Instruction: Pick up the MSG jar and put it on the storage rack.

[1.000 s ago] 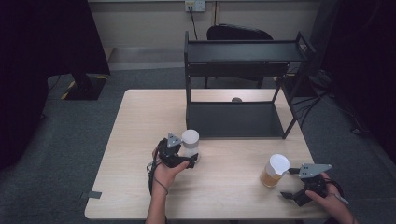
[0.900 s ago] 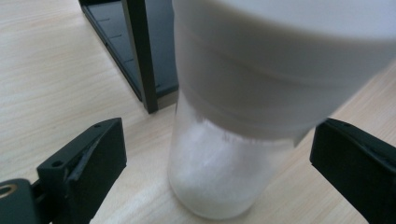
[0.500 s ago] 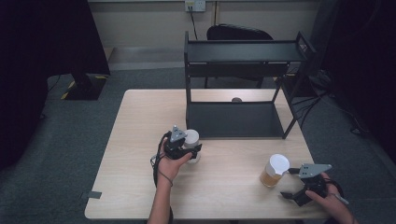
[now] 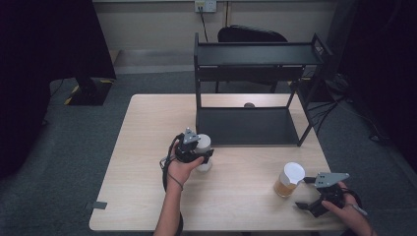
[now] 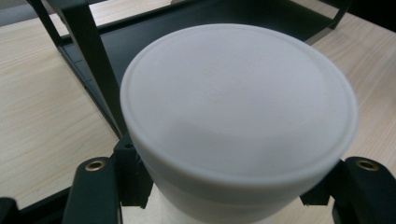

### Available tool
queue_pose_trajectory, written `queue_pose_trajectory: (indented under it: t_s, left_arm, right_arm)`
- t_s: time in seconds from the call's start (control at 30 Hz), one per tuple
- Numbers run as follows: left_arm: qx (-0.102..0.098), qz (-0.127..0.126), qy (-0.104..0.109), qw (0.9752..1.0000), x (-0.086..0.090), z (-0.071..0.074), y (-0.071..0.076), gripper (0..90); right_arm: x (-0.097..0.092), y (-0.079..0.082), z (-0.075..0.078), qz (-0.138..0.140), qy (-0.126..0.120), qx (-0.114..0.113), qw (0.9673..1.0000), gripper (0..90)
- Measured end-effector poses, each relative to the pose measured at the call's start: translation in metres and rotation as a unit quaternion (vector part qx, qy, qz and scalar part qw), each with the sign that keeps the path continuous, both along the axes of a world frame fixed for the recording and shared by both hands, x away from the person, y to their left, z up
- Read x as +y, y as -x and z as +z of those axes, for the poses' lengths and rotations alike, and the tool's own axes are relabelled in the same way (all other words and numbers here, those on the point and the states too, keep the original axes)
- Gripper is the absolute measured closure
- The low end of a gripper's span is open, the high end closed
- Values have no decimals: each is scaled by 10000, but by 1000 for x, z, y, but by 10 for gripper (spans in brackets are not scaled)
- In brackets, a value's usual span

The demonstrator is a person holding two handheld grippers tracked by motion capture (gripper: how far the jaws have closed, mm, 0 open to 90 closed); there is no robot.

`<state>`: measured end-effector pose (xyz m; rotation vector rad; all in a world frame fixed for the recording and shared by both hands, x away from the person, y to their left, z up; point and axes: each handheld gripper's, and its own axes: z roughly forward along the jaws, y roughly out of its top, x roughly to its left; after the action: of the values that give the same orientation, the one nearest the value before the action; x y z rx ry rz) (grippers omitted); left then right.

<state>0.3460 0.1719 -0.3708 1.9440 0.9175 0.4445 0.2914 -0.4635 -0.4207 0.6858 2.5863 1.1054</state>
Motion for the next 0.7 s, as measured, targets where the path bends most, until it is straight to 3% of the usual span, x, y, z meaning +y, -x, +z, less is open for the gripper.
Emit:
queue_pose_trajectory:
  t_s: [0.07, 0.43, 0.7]
  left_arm:
    - [19, -26, 100, 9999, 0, 5, -2, 348]
    - [60, -216, 230, 9995, -11, 25, -20, 348]
    - [42, -336, 239, 9991, -23, 36, -35, 348]
  right_arm:
    - [0, 0, 0, -1, 0, -1, 10000, 0]
    - [0, 0, 0, 0, 0, -1, 10000, 0]
    - [0, 0, 0, 0, 0, -1, 10000, 0]
